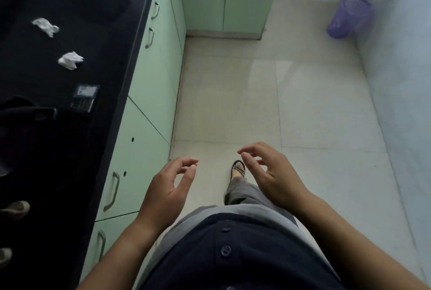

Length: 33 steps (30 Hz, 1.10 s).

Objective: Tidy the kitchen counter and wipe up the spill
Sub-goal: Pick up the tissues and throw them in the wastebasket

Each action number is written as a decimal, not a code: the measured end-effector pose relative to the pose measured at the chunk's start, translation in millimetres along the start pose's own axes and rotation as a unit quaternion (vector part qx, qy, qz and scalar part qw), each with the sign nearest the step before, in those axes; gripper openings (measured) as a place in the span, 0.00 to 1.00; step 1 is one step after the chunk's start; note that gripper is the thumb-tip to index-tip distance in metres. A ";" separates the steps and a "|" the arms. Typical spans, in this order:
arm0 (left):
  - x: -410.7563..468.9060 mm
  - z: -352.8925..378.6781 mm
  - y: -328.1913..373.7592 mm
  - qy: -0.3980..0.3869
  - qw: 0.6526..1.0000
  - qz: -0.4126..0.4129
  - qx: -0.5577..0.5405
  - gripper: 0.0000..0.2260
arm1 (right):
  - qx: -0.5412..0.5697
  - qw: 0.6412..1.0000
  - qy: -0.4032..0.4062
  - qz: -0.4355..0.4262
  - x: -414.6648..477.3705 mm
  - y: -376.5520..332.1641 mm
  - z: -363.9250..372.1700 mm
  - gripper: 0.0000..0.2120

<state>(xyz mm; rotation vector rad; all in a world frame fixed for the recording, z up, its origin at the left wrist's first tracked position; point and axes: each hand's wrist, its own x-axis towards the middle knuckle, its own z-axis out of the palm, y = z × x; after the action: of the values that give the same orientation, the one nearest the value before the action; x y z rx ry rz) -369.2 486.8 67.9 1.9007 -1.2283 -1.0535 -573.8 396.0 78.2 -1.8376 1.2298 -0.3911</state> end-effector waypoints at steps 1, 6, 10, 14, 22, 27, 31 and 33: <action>13.4 -1.8 1.9 0.004 1.000 -0.007 -0.002 0.14 | -0.002 1.000 -0.008 -0.004 18.9 0.0 -2.8 0.15; 102.2 -10.0 20.1 0.032 0.999 -0.019 -0.002 0.12 | -0.010 0.999 -0.039 -0.014 121.3 2.4 -26.8 0.15; 184.2 -24.4 45.6 0.057 0.998 -0.015 0.012 0.11 | -0.042 0.997 -0.059 -0.033 212.4 -5.7 -57.7 0.15; 254.8 -38.4 64.9 0.087 0.996 -0.021 0.003 0.11 | -0.053 0.995 -0.072 -0.052 293.4 -16.3 -80.3 0.14; 355.4 -71.1 61.5 0.102 0.992 -0.064 -0.030 0.13 | -0.063 0.990 -0.112 -0.057 423.3 -29.4 -75.8 0.16; 444.3 -131.2 50.9 0.147 0.986 -0.067 -0.036 0.10 | -0.075 0.984 -0.125 -0.101 536.1 -72.4 -58.3 0.16; 497.3 -193.2 44.1 0.216 0.972 -0.087 -0.037 0.10 | -0.090 0.968 -0.162 -0.171 621.9 -132.4 -37.7 0.17; 514.4 -218.4 32.9 0.241 0.963 -0.117 -0.020 0.10 | -0.105 0.952 -0.193 -0.212 657.5 -159.9 -22.9 0.17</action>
<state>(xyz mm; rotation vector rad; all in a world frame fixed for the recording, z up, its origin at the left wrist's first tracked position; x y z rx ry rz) -66.6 15.9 54.6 2.1394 -0.7151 -0.6564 -189.5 -161.3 89.3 -2.2370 0.6235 -0.1186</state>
